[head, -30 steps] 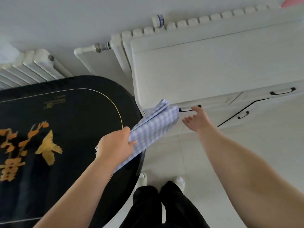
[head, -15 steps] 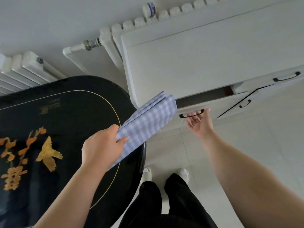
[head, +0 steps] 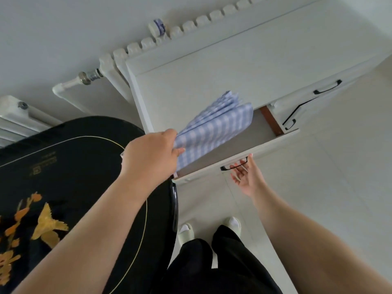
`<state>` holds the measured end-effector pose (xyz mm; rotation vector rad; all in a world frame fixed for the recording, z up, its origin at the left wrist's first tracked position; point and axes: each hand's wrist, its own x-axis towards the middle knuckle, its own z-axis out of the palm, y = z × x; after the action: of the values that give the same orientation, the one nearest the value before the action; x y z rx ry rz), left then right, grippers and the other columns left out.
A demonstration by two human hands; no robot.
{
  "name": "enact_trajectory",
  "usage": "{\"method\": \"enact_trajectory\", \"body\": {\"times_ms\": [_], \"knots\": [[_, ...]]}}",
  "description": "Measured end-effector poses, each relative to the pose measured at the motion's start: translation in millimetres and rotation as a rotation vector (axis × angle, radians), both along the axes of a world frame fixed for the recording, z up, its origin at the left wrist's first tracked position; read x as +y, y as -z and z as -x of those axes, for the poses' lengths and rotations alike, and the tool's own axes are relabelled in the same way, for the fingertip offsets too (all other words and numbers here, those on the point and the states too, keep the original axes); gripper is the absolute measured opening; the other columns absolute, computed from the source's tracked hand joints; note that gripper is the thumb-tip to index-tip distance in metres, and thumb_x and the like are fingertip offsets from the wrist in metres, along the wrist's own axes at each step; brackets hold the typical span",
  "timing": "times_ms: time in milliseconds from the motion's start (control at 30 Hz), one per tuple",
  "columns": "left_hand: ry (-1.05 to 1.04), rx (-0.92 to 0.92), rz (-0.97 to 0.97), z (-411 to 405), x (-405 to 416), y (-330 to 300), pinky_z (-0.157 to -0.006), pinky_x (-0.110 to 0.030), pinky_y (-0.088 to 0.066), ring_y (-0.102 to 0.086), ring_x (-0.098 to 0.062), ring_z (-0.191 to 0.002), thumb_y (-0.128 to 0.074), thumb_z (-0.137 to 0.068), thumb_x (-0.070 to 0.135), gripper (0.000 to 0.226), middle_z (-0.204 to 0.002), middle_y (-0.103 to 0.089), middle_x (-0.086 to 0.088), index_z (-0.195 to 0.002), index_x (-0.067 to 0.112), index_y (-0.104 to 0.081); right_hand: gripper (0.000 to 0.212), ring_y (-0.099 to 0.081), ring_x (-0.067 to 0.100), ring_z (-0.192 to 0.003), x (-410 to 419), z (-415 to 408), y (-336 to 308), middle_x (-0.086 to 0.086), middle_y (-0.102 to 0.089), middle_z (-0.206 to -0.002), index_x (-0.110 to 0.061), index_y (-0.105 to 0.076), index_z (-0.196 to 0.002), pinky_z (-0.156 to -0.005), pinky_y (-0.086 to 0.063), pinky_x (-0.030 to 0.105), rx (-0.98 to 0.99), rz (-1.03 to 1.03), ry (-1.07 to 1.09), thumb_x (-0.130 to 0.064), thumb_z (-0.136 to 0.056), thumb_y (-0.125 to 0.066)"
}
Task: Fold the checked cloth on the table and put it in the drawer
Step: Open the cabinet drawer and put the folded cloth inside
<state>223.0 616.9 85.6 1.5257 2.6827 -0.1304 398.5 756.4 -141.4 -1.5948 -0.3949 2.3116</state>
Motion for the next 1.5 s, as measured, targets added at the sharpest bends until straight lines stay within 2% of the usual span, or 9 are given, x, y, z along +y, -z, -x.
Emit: {"method": "enact_trajectory", "body": {"times_ms": [233, 533, 633, 733, 833, 967, 1300, 1433, 1500], "knots": [[0.204, -0.086, -0.128, -14.0, 66.8, 89.9, -0.056, -0.031, -0.031, -0.061, -0.032, -0.070, -0.055, -0.094, 0.025, 0.018, -0.092, -0.063, -0.007, -0.103, 0.010, -0.061, 0.046, -0.063, 0.015, -0.086, 3.7, -3.7, -3.0, 0.000, -0.063, -0.090, -0.018, -0.054, -0.098, -0.075, -0.048, 0.034, -0.013, 0.044, 0.013, -0.062, -0.087, -0.049], [0.063, -0.825, 0.108, 13.9, 123.5, 153.9, -0.093, -0.032, -0.042, -0.057, -0.023, -0.114, -0.049, -0.098, 0.021, 0.034, -0.126, -0.060, 0.000, -0.131, 0.021, -0.053, 0.050, -0.060, 0.020, -0.087, 3.8, -11.2, 0.8, 0.003, -0.061, -0.091, -0.015, -0.057, -0.096, -0.083, -0.049, 0.036, 0.039, 0.157, 0.112, -0.063, -0.085, -0.051], [0.174, -0.568, 0.269, 10.3, 124.1, 171.0, -0.102, -0.039, -0.041, -0.046, -0.028, -0.130, -0.039, -0.096, 0.005, 0.050, -0.149, -0.040, -0.005, -0.145, 0.017, -0.037, 0.049, -0.059, 0.020, -0.087, 2.3, -10.2, 1.0, 0.004, -0.058, -0.092, -0.014, -0.054, -0.103, -0.075, -0.050, 0.036, 0.044, 0.177, 0.143, -0.060, -0.085, -0.053], [0.366, -0.324, -0.044, 4.0, 105.5, 169.6, -0.095, -0.048, -0.049, -0.053, -0.034, -0.123, -0.053, -0.083, -0.006, 0.052, -0.140, -0.050, -0.013, -0.132, 0.010, -0.054, 0.047, -0.060, 0.019, -0.088, 1.3, -12.1, -1.3, 0.005, -0.059, -0.098, -0.014, -0.053, -0.111, -0.079, -0.050, 0.038, 0.058, 0.178, 0.155, -0.054, -0.087, -0.056], [0.134, -0.146, 0.002, 12.6, 80.3, 158.5, -0.114, -0.052, -0.022, -0.021, -0.043, -0.142, -0.053, -0.094, 0.024, 0.058, -0.156, -0.022, -0.016, -0.147, 0.015, -0.032, 0.042, -0.061, 0.023, -0.104, 1.2, -8.4, -9.5, 0.009, -0.062, -0.112, -0.017, -0.052, -0.119, -0.082, -0.051, 0.039, 0.044, 0.127, 0.177, -0.046, -0.090, -0.056], [-0.149, -0.205, 0.322, 36.4, 56.3, 161.4, -0.115, -0.055, -0.016, -0.001, -0.045, -0.145, -0.027, -0.100, 0.048, 0.067, -0.161, 0.012, -0.003, -0.153, 0.025, 0.007, 0.025, -0.052, 0.028, -0.123, -10.4, 9.1, -19.4, 0.014, -0.056, -0.127, -0.014, -0.050, -0.121, -0.103, -0.044, 0.042, -0.141, 0.020, 0.208, -0.016, -0.097, -0.043], [-0.132, -0.376, 0.441, 53.4, 69.3, 142.4, -0.116, -0.051, -0.019, 0.000, -0.043, -0.146, -0.028, -0.097, 0.018, 0.066, -0.161, 0.013, 0.004, -0.153, 0.029, 0.005, 0.072, -0.047, 0.019, -0.130, 22.8, 52.6, -12.6, 0.001, -0.058, -0.128, -0.022, -0.030, -0.148, -0.110, -0.028, 0.044, -0.055, 0.021, 0.030, 0.009, -0.083, -0.026], [-0.126, -0.406, 0.461, 58.8, 71.9, 143.1, -0.115, -0.050, -0.020, 0.001, -0.043, -0.146, -0.031, -0.094, 0.010, 0.071, -0.161, 0.014, 0.006, -0.153, 0.030, 0.004, 0.052, -0.046, 0.021, -0.131, 47.2, 83.3, -18.7, -0.002, -0.057, -0.068, -0.017, -0.048, -0.126, -0.112, -0.022, 0.052, -0.005, 0.054, 0.050, 0.007, -0.086, -0.025], [-0.150, -0.443, 0.454, 58.5, 71.8, 142.3, -0.115, -0.048, -0.022, 0.003, -0.042, -0.146, -0.031, -0.092, 0.006, 0.075, -0.160, 0.016, 0.007, -0.153, 0.031, 0.005, 0.053, -0.043, 0.024, -0.133, 56.3, 94.6, -22.5, 0.000, -0.049, -0.068, -0.010, -0.046, -0.129, -0.112, -0.024, 0.052, 0.017, 0.051, 0.049, 0.008, -0.084, -0.024]]}}
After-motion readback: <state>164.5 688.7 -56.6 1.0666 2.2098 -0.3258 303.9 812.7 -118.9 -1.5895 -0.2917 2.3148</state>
